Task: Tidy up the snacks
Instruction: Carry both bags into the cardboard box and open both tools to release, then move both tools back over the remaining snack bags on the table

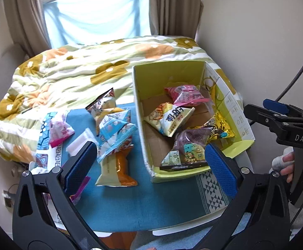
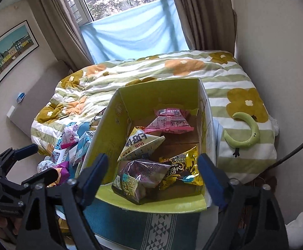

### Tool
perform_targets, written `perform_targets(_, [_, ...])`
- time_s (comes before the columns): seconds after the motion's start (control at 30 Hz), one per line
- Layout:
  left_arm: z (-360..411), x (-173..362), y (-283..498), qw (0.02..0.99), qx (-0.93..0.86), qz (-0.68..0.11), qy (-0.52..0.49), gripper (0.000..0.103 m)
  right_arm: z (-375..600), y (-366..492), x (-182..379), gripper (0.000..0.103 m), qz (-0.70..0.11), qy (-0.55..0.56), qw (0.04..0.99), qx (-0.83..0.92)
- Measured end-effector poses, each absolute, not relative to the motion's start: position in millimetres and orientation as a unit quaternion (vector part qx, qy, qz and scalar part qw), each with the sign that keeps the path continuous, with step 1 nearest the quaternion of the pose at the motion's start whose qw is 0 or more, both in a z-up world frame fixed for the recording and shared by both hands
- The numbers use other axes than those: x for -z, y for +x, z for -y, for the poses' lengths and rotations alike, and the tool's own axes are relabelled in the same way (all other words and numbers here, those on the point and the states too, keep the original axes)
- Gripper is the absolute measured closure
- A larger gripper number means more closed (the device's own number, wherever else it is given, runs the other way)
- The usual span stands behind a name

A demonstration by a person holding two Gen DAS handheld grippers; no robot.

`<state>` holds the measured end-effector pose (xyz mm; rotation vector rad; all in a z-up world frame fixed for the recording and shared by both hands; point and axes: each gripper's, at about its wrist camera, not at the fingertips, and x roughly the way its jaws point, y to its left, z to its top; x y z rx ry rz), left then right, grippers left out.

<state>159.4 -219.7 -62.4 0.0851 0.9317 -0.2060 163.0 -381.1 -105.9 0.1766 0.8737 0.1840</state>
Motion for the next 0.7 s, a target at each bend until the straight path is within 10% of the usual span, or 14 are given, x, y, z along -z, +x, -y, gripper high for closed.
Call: perform_targets(0.7, [12.5,52.1,207.3,0.889,-0.042,-0.454,-0.045,0.001,261.6,217.7,64.5,0.001,-0.367,0.010,0.920,-0.137])
